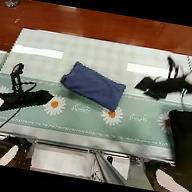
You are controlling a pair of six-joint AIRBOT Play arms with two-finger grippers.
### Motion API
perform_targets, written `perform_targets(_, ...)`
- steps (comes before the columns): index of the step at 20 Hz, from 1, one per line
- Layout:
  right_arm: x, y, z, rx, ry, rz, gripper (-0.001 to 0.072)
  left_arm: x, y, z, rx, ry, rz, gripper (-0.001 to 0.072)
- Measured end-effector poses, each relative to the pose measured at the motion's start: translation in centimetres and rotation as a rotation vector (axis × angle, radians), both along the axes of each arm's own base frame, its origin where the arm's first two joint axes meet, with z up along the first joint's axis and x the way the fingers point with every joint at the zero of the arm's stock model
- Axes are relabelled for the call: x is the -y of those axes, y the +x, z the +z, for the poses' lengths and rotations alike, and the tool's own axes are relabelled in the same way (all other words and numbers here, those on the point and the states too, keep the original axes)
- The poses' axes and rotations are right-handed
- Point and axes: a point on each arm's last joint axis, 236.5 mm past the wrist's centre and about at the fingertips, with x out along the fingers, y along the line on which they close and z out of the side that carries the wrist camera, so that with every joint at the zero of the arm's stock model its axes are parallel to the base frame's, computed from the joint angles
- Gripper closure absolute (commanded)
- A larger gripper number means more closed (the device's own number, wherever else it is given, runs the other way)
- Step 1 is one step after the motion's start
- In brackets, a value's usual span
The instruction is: Fold the shirts.
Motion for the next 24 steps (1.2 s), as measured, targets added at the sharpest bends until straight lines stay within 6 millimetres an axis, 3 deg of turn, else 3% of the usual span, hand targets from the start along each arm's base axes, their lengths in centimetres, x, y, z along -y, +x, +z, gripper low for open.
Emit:
perform_targets(2,-1.3,-1.4,-2.9,-0.033,0.103,-0.086,0.0087,0.0,0.0,-0.1,-0.006,-0.002,0.0,0.0682)
perform_targets(4,-3.0,-2.1,-4.5,-0.062,0.192,-0.111,0.0087,0.0,0.0,-0.2,-0.007,-0.003,0.001,0.0682)
perform_targets(10,-8.5,-1.0,-7.1,-0.157,0.327,-0.04,0.0107,0.3,0.7,0.3,0.012,-0.032,0.026,0.0682)
perform_targets(11,-9.4,-0.6,-7.3,-0.172,0.345,-0.028,0.0264,0.3,0.7,0.4,0.013,-0.037,0.028,0.0682)
perform_targets(12,-10.2,-0.5,-7.6,-0.186,0.348,0.005,0.0518,0.3,0.8,0.5,0.017,-0.041,0.033,0.0681)
perform_targets(13,-10.9,-0.3,-7.9,-0.192,0.343,0.038,0.0668,0.3,0.8,0.5,0.018,-0.043,0.034,0.0682)
perform_targets(14,-12.0,0.1,-7.4,-0.186,0.358,0.075,0.0669,0.4,0.9,0.6,0.019,-0.046,0.035,0.0682)
perform_targets(17,-14.7,2.2,-4.1,-0.105,0.384,0.216,0.0669,0.4,1.0,0.7,0.023,-0.049,0.039,0.0681)
perform_targets(20,-15.9,5.9,1.8,0.034,0.348,0.334,0.0669,0.4,1.1,0.7,0.025,-0.051,0.042,0.0681)
perform_targets(24,-14.2,10.2,11.2,0.239,0.194,0.423,0.0669,0.4,1.1,0.7,0.027,-0.051,0.043,0.0681)
